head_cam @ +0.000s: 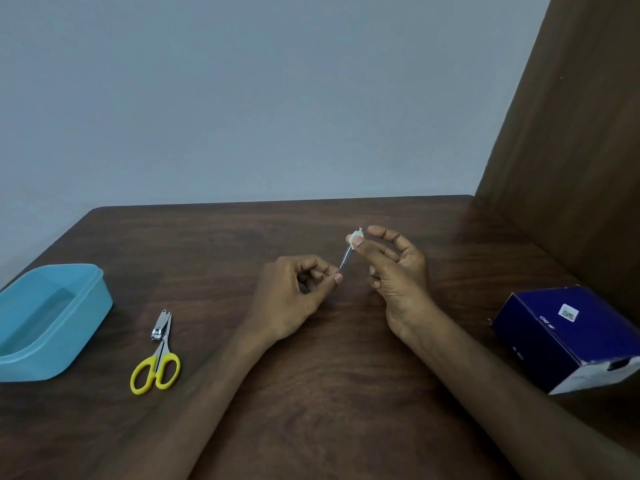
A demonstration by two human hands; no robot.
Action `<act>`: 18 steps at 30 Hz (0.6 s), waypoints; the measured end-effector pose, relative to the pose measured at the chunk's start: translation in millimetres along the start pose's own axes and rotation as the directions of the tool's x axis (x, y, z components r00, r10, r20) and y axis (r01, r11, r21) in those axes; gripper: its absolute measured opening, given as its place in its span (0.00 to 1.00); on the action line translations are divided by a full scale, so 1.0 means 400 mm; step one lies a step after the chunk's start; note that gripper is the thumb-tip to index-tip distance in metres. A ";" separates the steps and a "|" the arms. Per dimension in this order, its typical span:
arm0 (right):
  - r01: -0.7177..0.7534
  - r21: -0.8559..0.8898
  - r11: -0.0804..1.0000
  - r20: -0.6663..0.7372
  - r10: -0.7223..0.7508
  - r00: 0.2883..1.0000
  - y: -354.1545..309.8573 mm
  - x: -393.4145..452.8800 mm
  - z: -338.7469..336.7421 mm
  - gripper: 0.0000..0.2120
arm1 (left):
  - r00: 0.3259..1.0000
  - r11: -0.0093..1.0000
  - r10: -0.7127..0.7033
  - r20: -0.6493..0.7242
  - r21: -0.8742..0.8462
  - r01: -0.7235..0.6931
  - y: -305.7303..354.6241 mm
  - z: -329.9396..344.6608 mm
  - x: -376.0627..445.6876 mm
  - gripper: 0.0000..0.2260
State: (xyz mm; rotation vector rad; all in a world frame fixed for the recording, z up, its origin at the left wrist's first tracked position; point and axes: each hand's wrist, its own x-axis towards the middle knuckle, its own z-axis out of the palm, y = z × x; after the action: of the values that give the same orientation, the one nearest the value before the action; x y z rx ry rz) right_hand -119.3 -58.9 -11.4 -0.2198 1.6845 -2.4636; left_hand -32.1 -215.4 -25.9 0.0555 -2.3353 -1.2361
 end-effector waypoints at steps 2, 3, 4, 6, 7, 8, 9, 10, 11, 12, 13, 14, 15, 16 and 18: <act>0.013 0.020 1.000 -0.033 -0.012 0.999 -0.004 0.009 -0.006 0.14 | 1.000 1.000 -0.006 -0.001 0.017 0.006 -0.003 0.003 0.002 0.03; 0.020 0.034 0.999 -0.045 -0.018 0.999 -0.006 0.014 -0.008 0.14 | 1.000 1.000 -0.011 -0.003 0.023 0.011 -0.004 0.003 0.003 0.02; 0.028 0.054 0.998 -0.058 -0.025 0.998 -0.007 0.017 -0.010 0.13 | 1.000 0.999 -0.014 -0.008 0.030 0.015 -0.005 0.003 0.002 0.02; 0.064 0.106 0.992 -0.107 -0.052 0.993 -0.011 0.023 -0.015 0.11 | 1.000 0.998 -0.010 -0.018 0.054 0.011 -0.007 0.001 0.002 0.02; 0.094 0.121 0.988 -0.139 -0.077 0.987 -0.012 0.026 -0.019 0.10 | 1.000 0.998 -0.005 -0.026 0.069 0.006 -0.006 0.000 0.001 0.02; 0.127 0.116 0.985 -0.167 -0.106 0.980 -0.012 0.030 -0.024 0.09 | 0.999 0.997 -0.002 -0.042 0.083 0.006 -0.005 0.001 0.002 0.02; 0.151 0.091 0.984 -0.181 -0.133 0.974 -0.011 0.032 -0.027 0.08 | 0.998 0.996 -0.004 -0.069 0.091 0.011 -0.004 -0.001 0.001 0.02; 0.167 0.054 0.984 -0.184 -0.155 0.971 -0.007 0.033 -0.030 0.07 | 0.995 0.995 -0.008 -0.104 0.096 0.018 -0.003 -0.001 0.000 0.02; 0.177 0.015 0.984 -0.178 -0.171 0.969 -0.002 0.034 -0.031 0.07 | 0.990 0.994 -0.011 -0.142 0.104 0.026 -0.002 -0.001 -0.001 0.02; 0.181 -0.025 0.983 -0.163 -0.183 0.970 0.004 0.031 -0.030 0.07 | 0.984 0.993 -0.013 -0.176 0.117 0.034 -0.001 -0.003 -0.004 0.02; 0.182 -0.066 0.981 -0.142 -0.190 0.971 0.014 0.030 -0.026 0.07 | 0.979 0.989 -0.019 -0.205 0.137 0.047 0.000 -0.004 -0.008 0.02; 0.185 -0.104 0.977 -0.116 -0.197 0.974 0.021 0.029 -0.022 0.07 | 0.973 0.982 -0.025 -0.231 0.176 0.067 0.004 -0.007 -0.010 0.02; 0.187 -0.142 0.972 -0.082 -0.200 0.976 0.028 0.025 -0.018 0.07 | 0.964 0.968 -0.036 -0.262 0.231 0.099 0.010 -0.009 -0.015 0.02; 0.192 -0.172 0.966 -0.041 -0.202 0.979 0.033 0.020 -0.013 0.06 | 0.952 0.945 -0.046 -0.303 0.295 0.139 0.018 -0.012 -0.021 0.02; 0.210 -0.222 0.952 0.037 -0.207 0.978 0.043 0.013 -0.005 0.04 | 0.929 0.895 -0.037 -0.368 0.402 0.195 0.034 -0.013 -0.029 0.04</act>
State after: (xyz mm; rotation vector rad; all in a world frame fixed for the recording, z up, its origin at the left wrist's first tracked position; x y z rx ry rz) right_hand -124.2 -64.0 -27.9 -0.4616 2.0309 -2.3989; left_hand -16.9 -208.3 -17.5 0.5335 -2.2571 -0.6600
